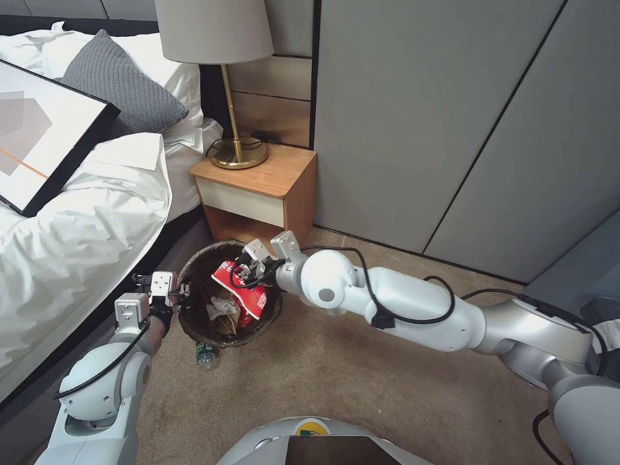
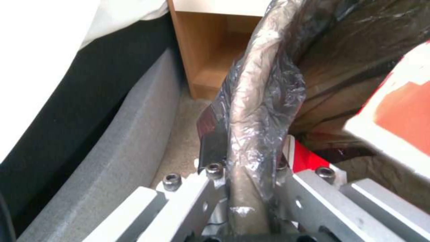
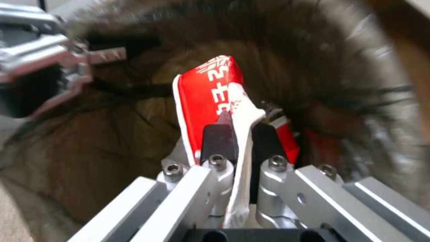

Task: Pick up the trash bin, then pick up the garbage from the floor and place it into the trash bin.

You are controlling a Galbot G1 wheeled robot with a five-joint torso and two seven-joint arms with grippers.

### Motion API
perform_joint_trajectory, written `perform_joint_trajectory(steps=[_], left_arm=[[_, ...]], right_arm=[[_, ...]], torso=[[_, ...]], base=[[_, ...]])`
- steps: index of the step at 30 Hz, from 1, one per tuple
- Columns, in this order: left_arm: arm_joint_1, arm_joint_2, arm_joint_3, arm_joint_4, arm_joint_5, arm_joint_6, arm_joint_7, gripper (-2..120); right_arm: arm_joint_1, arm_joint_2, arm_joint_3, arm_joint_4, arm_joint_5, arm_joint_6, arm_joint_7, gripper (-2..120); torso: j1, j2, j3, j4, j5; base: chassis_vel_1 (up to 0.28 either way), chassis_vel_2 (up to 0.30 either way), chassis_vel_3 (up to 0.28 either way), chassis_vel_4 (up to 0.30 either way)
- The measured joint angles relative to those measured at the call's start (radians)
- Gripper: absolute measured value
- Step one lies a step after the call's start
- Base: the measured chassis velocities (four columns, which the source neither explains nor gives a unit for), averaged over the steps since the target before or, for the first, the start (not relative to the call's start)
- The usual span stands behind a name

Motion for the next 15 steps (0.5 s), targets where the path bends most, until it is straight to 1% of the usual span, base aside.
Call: perform_joint_trajectory(steps=[1,2,5,7,9,10,13,15], left_arm=[[0.003,0.000,0.001,-0.005,-0.001,0.000,0.000,0],[0.003,0.000,0.001,-0.005,-0.001,0.000,0.000,0],[0.012,0.003,0.000,-0.016,-0.009,0.000,-0.001,0],[0.012,0.004,0.000,-0.016,-0.009,0.000,-0.001,0],[0.013,0.007,-0.001,-0.017,-0.011,0.000,-0.001,0],[0.013,0.007,-0.001,-0.017,-0.011,0.000,-0.001,0],[0.009,0.003,0.006,-0.018,-0.011,0.000,-0.001,0],[0.009,0.002,0.007,-0.018,-0.011,0.000,-0.001,0]], right_arm=[[-0.002,0.017,-0.010,-0.021,-0.004,0.000,0.000,0],[-0.002,0.017,-0.010,-0.021,-0.004,0.000,0.000,0],[-0.004,0.063,-0.029,-0.063,-0.012,0.003,0.000,0],[-0.004,0.068,-0.030,-0.068,-0.012,0.004,0.000,0],[-0.004,0.104,-0.037,-0.098,-0.015,0.007,0.000,0],[-0.004,0.104,-0.037,-0.098,-0.015,0.007,0.000,0],[0.000,0.148,-0.046,-0.145,-0.018,0.009,0.001,0],[0.000,0.156,-0.048,-0.156,-0.018,0.010,0.001,0]], torso=[[0.000,0.000,0.000,0.0000,0.0000],[0.000,0.000,0.000,0.0000,0.0000],[0.000,0.000,0.000,0.0000,0.0000],[0.000,0.000,0.000,0.0001,0.0000],[0.000,0.000,0.000,0.0002,0.0000],[0.000,0.000,0.000,0.0002,0.0000],[0.000,0.000,0.000,0.0001,0.0001],[0.000,0.000,0.000,0.0001,0.0001]], base=[[0.000,0.000,0.000,0.000],[0.000,0.000,0.000,0.000],[0.000,0.000,0.000,0.000],[0.000,0.000,0.000,0.000],[0.000,0.000,0.000,0.000],[0.000,0.000,0.000,0.000],[0.000,0.000,0.000,0.000],[0.000,0.000,0.000,0.000]])
